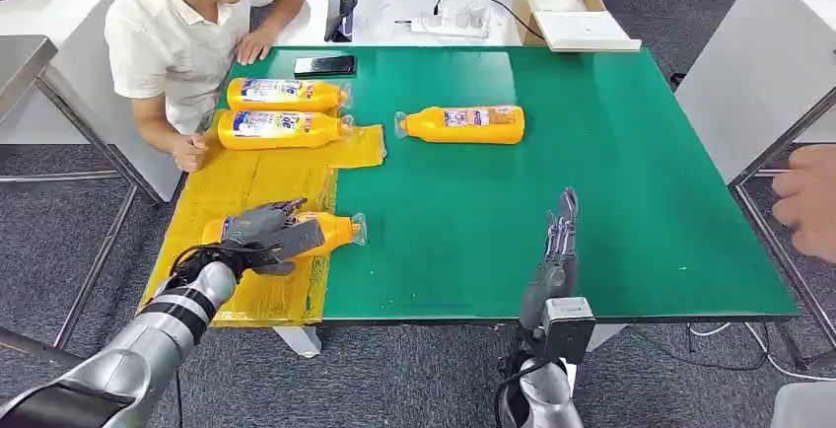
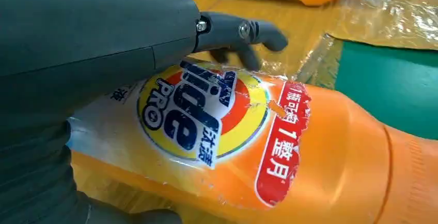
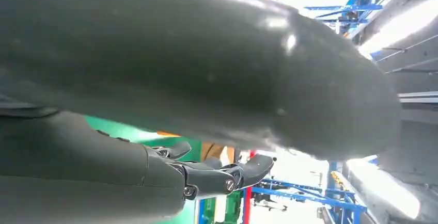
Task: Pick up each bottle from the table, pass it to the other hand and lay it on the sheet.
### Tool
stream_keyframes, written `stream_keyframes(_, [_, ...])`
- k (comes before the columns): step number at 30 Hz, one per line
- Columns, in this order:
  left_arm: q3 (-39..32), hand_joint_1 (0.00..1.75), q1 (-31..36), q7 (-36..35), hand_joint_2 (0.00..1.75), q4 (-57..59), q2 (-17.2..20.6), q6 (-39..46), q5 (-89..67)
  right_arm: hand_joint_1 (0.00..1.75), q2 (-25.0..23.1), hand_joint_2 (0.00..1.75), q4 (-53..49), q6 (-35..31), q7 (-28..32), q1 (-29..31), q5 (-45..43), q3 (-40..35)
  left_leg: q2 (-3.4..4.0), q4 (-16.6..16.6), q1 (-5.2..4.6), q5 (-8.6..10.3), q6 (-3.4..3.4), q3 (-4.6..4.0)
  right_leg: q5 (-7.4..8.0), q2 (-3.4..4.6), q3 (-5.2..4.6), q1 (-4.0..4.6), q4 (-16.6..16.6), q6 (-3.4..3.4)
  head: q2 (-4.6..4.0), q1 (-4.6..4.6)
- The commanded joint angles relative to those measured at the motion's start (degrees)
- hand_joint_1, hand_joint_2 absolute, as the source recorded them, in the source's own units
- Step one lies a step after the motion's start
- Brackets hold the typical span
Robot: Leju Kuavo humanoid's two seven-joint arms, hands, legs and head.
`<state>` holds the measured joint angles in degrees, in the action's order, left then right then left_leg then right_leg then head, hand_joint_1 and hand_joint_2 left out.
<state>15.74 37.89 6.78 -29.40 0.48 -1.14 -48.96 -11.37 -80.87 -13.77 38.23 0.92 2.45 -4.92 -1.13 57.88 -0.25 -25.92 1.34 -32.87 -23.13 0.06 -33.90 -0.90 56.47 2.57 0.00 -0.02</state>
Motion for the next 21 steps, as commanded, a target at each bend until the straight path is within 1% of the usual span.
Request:
stream_keyframes(1, [-2.5,0.0,-3.9,3.6,1.75,3.2,0.8,-1.0,3.3,0.0,0.8,0.0,6.5,1.9,1.8,2.5,-0.6,-0.7,0.39,-0.2,0.0,-0.01,-0.06,0.22,0.1,0.31,0.12,0.01,-0.2,-0.08,0.0,0.0])
stream_keyframes(2, [-2.2,0.0,-4.5,4.5,1.75,1.5,0.7,-0.4,4.0,0.0,1.0,0.0,6.4,2.5,1.8,2.3,-0.3,-1.0,0.45,-0.2,0.03,0.01,-0.09,0.22,0.14,0.35,0.12,0.03,-0.2,-0.11,0.0,0.02])
stream_keyframes(3, [-1.5,0.0,-4.8,4.7,1.75,0.2,0.8,-0.5,4.3,0.0,1.2,0.0,6.5,2.7,1.8,2.2,0.2,-1.6,0.33,-0.2,-0.03,0.0,-0.07,0.2,0.08,0.26,0.12,-0.03,-0.2,-0.08,0.0,0.0])
stream_keyframes(6, [0.2,0.0,-5.4,5.8,1.75,-4.1,0.9,0.9,4.8,0.0,1.4,0.0,6.6,1.9,1.8,2.2,0.3,-2.0,0.35,-0.2,0.0,0.01,-0.11,0.17,0.1,0.25,0.07,0.01,-0.2,-0.13,0.0,0.02])
stream_keyframes(8, [-0.2,0.0,-6.3,6.6,1.75,-7.9,0.4,2.2,6.9,0.0,1.4,0.0,6.2,1.5,1.8,2.0,0.2,-1.8,0.18,-0.1,-0.04,-0.01,-0.06,0.16,0.03,0.13,0.1,-0.04,-0.1,-0.07,0.0,0.0])
stream_keyframes(10, [-0.2,0.0,-6.3,6.6,1.75,-7.9,0.4,2.2,6.9,0.0,1.4,0.0,6.2,1.5,1.8,2.0,0.2,-1.8,0.1,-0.1,-0.04,0.0,-0.05,0.12,0.03,0.07,0.07,-0.03,-0.1,-0.05,-0.02,0.0])
stream_keyframes(11, [-0.2,0.0,-6.3,6.6,1.75,-7.9,0.4,2.2,6.9,0.0,1.4,0.0,6.2,1.5,1.8,2.0,0.2,-1.8,0.22,-0.1,0.0,0.0,-0.08,0.13,0.07,0.15,0.06,0.01,-0.1,-0.1,-0.02,0.0])
stream_keyframes(13, [-0.2,0.0,-6.3,6.6,1.75,-7.9,0.4,2.2,6.9,0.0,1.4,0.0,6.2,1.5,1.8,2.0,0.2,-1.8,0.1,0.0,-0.03,-0.01,-0.04,0.08,0.01,0.06,0.02,-0.03,-0.1,-0.05,-0.02,0.02])
stream_keyframes(18, [-0.2,0.0,-6.3,6.6,1.75,-7.9,0.4,2.2,6.9,0.0,1.4,0.0,6.2,1.5,1.8,2.0,0.2,-1.8,0.17,0.0,0.0,-0.02,-0.06,0.03,0.03,0.1,-0.03,0.01,-0.1,-0.08,0.0,0.02])
stream_keyframes(20, [-1.1,0.0,-9.1,9.4,1.75,-14.2,-0.3,8.1,8.9,0.0,1.3,0.0,5.5,0.9,1.8,1.3,0.0,-1.2,0.17,0.0,0.02,0.0,-0.08,0.01,0.05,0.1,-0.04,0.03,-0.1,-0.09,-0.02,0.02])
stream_keyframes(21, [-1.7,0.0,-11.7,11.3,1.75,-19.6,-0.7,9.9,11.4,0.0,1.4,0.0,4.9,0.7,1.8,0.6,0.0,-1.0,0.17,0.0,0.01,-0.01,-0.08,-0.01,0.04,0.1,-0.07,0.01,-0.1,-0.09,0.0,0.02])
